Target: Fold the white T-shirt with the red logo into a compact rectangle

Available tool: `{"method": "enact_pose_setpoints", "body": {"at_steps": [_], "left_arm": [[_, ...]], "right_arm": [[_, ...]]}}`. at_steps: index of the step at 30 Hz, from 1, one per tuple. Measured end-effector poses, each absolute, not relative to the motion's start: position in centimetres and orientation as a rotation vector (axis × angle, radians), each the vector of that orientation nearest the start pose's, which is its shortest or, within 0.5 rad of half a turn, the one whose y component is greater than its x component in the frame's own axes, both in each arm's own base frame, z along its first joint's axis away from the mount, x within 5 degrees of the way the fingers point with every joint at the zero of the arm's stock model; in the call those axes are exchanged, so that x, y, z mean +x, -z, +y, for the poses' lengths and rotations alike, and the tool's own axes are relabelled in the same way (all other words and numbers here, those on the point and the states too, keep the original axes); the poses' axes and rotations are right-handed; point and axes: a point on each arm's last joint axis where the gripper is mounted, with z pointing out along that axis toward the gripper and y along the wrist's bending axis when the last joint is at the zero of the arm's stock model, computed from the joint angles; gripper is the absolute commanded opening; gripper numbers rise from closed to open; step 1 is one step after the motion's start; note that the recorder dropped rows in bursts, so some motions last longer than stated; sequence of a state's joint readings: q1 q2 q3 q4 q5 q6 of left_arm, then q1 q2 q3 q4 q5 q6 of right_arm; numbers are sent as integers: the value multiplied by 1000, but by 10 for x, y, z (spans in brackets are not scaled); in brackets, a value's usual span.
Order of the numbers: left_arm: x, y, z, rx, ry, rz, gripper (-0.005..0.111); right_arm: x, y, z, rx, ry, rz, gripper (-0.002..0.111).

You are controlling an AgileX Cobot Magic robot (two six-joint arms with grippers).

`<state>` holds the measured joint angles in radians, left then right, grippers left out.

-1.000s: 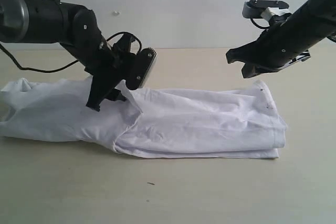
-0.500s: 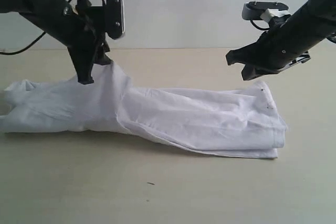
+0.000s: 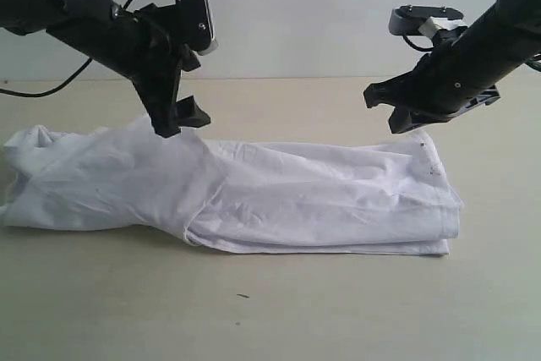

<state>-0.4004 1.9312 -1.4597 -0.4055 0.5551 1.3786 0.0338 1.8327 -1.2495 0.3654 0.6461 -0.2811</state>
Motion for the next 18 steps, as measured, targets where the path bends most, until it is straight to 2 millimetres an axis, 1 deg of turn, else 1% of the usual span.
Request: {"method": "enact_pose_setpoints", "body": {"at_steps": [3, 5, 6, 7, 9, 10, 12, 15, 16, 18], "left_arm": [[390, -222, -185, 1719, -17, 1802, 64], [389, -212, -183, 1779, -25, 1831, 53], [390, -209, -182, 1772, -24, 1858, 40], [391, -208, -180, 1703, -10, 1930, 32], [392, -208, -177, 1585, 26, 2031, 2], [391, -207, -175, 1535, 53, 2090, 0], [389, -203, -168, 1506, 96, 2187, 0], [393, -181, -149, 1396, 146, 2402, 0], [396, -169, -136, 1334, 142, 2494, 0], [398, -158, -118, 1242, 114, 2599, 0]], "right_arm": [[380, -206, 32, -92, -304, 2666, 0], [381, -207, 32, -90, -302, 2660, 0], [381, -207, 32, -90, -302, 2660, 0], [381, -207, 32, -90, -302, 2660, 0], [381, -207, 32, -90, -302, 2660, 0], [381, -207, 32, -90, -302, 2660, 0], [381, -207, 32, -90, -302, 2660, 0], [380, -206, 33, -90, -311, 2675, 0], [379, -206, 33, -94, -316, 2686, 0], [377, -205, 33, -95, -323, 2698, 0]]}}
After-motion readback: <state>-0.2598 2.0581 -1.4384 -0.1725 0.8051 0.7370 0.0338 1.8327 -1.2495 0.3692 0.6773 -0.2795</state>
